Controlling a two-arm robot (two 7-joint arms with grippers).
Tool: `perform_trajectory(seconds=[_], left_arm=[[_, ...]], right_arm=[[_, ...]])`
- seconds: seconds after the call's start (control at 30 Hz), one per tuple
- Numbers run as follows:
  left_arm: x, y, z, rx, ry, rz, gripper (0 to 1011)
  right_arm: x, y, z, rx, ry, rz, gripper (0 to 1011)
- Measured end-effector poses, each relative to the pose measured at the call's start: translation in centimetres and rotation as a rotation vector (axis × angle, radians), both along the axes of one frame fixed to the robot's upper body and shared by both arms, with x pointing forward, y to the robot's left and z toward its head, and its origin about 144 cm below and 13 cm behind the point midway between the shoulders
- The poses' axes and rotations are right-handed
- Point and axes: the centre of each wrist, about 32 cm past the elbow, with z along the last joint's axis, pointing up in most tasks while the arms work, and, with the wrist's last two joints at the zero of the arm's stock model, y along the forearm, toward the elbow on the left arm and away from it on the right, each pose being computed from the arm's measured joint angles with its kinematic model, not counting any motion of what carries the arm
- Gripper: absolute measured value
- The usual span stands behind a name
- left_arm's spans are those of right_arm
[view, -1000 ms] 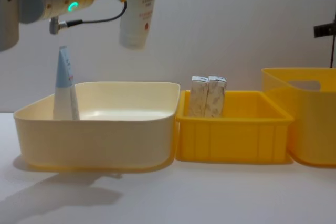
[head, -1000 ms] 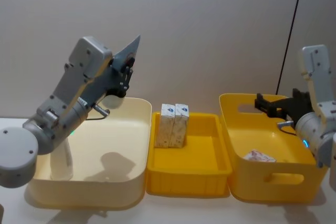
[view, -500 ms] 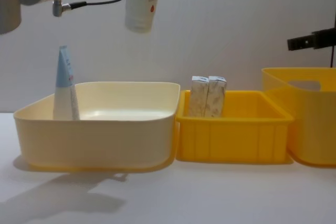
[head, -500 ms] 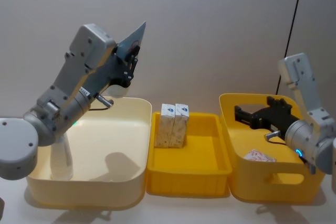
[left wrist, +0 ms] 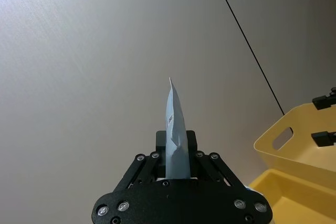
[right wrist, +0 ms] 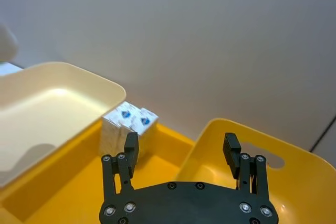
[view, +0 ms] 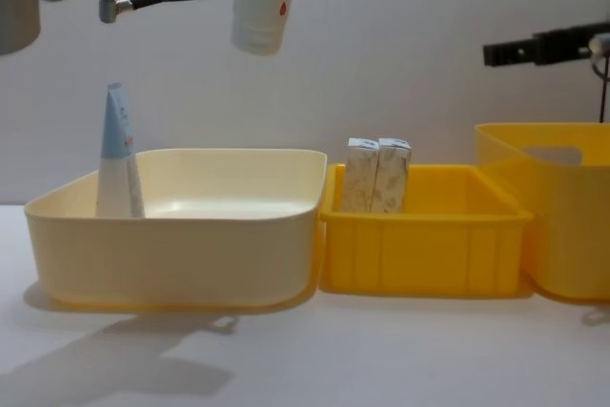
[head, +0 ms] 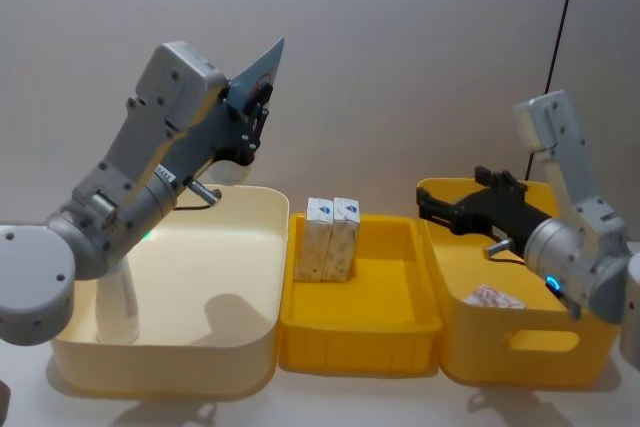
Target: Bimanual collaborative sorting of washing and personal care products
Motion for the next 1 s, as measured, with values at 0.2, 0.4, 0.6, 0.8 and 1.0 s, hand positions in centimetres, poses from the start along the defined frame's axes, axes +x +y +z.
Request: perform_trajectory(seconds=[0.2, 0.4, 0.6, 0.8, 1.0], left_arm=[[-0.3, 0.0, -0.1, -0.001, 0.003, 0.002, 199], [-0.5, 0.0, -0.2, -0.003, 0.006, 0.005, 200], [-0.8, -0.1, -0.3, -0.007, 0.009, 0.008, 199], [-0.9, 0.0, -0.4, -0.009, 0.009, 0.012, 199], [-1.0, 0.1, -0.4, -0.009, 0.009, 0.016, 199]], right_arm=[[0.3, 0.8, 0.4, 0.033, -0.036, 0.075, 1001], [0.8, 2.0, 0.8, 0.059, -0.057, 0.161, 1001], [1.3, 3.2, 1.2, 0.078, -0.067, 0.251, 1001], [1.9, 4.5, 1.6, 0.092, -0.071, 0.334, 1001], [2.3, 5.1, 1.8, 0.091, -0.072, 0.401, 1001]])
